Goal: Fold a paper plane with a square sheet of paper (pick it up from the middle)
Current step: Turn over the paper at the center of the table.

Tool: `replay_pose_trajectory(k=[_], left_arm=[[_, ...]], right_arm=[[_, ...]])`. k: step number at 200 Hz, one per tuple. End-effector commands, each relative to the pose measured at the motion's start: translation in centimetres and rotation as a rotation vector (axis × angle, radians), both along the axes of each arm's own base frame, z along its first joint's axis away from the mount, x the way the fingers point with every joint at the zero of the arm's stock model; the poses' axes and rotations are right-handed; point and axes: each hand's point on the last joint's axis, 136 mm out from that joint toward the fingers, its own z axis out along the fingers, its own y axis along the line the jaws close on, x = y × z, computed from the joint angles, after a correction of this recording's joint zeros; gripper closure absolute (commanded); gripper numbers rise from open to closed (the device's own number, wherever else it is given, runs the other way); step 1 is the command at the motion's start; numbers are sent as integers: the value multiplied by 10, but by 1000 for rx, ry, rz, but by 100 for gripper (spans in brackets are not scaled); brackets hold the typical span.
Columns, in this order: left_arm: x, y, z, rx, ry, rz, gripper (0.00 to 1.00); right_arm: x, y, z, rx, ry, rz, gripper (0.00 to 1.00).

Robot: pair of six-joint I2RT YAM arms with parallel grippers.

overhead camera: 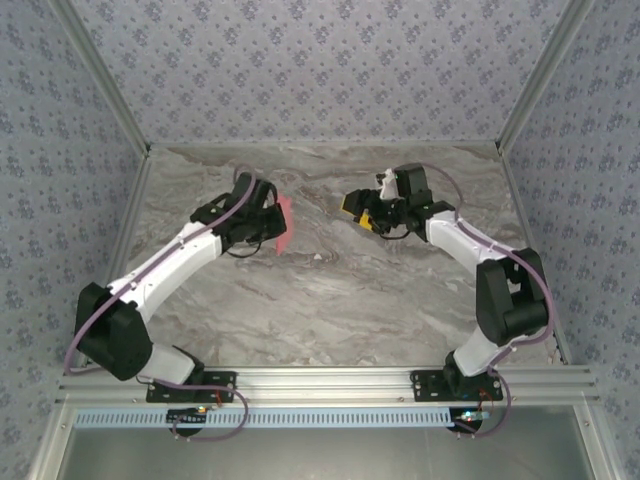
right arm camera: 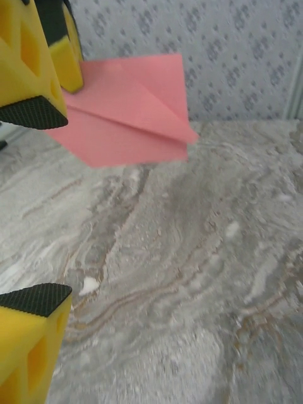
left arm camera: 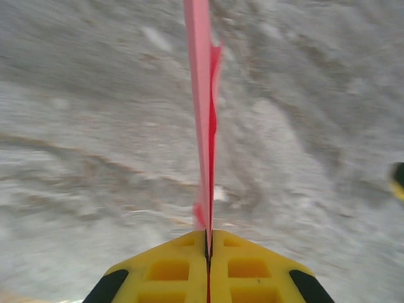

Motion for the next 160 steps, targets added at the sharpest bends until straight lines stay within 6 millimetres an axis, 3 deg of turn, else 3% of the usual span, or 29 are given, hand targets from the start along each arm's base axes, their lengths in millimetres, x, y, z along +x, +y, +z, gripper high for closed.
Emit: replay_pose_trajectory(k=[1,27,46,62,72,81,96,127,145,160], left_arm=[[-20,74,-19,560,79,98,98],[-13,77,-24,773,86,141,100],[-9,58,-42,780,114,116,96],[-5,32,-63,690,141,68,82],[-5,6,-78,563,181,-1,76],[-5,-13,-86,461,204,-54,63],[-3,-29,-91,318,239,-98,50],[5,-27,-78,51,236,-101,31],[8,-18,-65,-68,207,-86,22],[11,5,-58,-82,181,-27,15]], right_arm=[[-5,-20,-21,-152,0,-58,29],[-7,-24,-25,-181,3,-77,29],[-8,-27,-29,-207,10,-85,29],[-9,-28,-31,-221,12,-89,29],[-10,-29,-32,-230,15,-92,29],[-11,-30,-32,-237,13,-91,30],[-12,-27,-34,-244,6,-73,33],[-19,-9,-41,-319,-16,-24,36],[-28,21,-50,-369,-44,71,39],[-39,54,-57,-392,-64,159,44]])
